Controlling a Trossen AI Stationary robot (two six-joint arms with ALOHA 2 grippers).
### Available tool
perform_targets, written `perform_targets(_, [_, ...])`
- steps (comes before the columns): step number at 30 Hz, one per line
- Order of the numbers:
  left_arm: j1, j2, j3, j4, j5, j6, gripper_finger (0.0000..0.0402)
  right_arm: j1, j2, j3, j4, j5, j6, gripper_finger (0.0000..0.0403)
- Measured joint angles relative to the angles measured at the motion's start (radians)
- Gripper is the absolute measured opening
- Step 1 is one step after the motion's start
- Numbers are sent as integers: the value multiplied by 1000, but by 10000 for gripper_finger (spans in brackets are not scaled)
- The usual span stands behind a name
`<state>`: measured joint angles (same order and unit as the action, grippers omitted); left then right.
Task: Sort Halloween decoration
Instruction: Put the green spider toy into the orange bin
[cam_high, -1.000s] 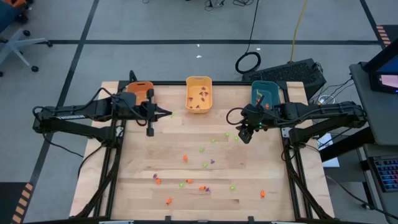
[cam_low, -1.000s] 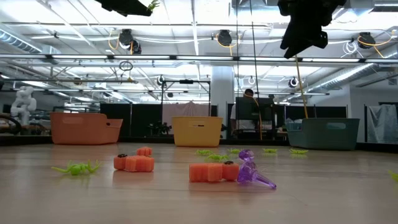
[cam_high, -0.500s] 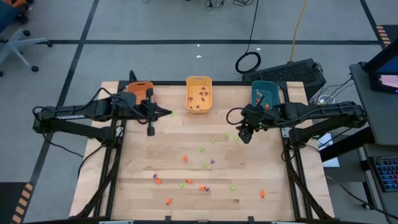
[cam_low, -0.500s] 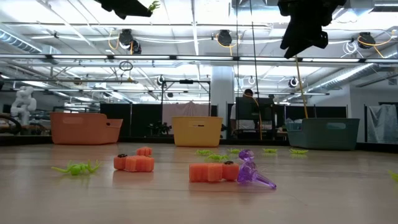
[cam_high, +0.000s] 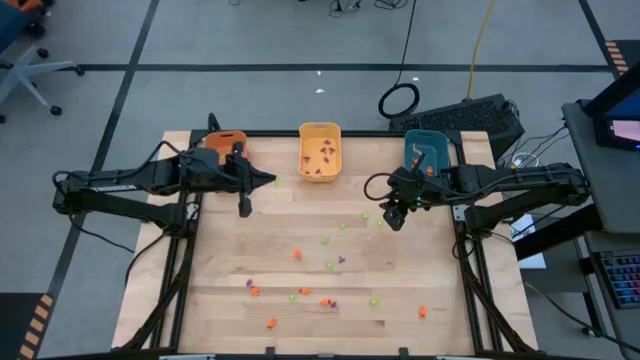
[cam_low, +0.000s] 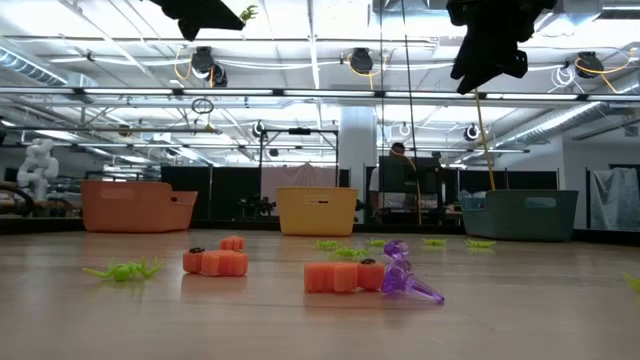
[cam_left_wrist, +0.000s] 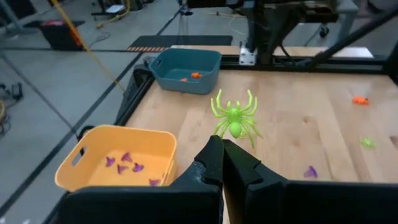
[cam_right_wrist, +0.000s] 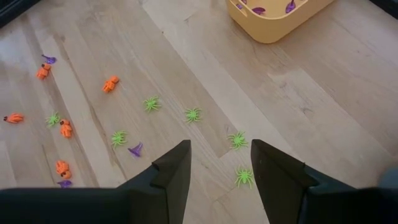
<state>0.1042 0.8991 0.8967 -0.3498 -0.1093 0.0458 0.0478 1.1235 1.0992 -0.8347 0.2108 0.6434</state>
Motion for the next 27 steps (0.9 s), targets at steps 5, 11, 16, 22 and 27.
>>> perform_targets(5, [0, 0, 0, -14, -107, -86, 0, 0, 0, 0, 0, 1, 0, 155])
perform_targets(11, [0, 0, 0, -131, -253, -167, 0, 0, 0, 0, 0, 1, 0, 155])
perform_targets(16, [32, 0, 0, -308, -313, -308, 0, 0, 0, 0, 0, 2, 5, 155])
perform_targets(22, [136, 0, 0, -494, -352, -508, 0, 0, 4, 0, 0, 19, 7, 155])
perform_targets(27, [263, 0, -9, -539, -367, -546, 0, 0, 11, 0, 0, 26, 3, 155])
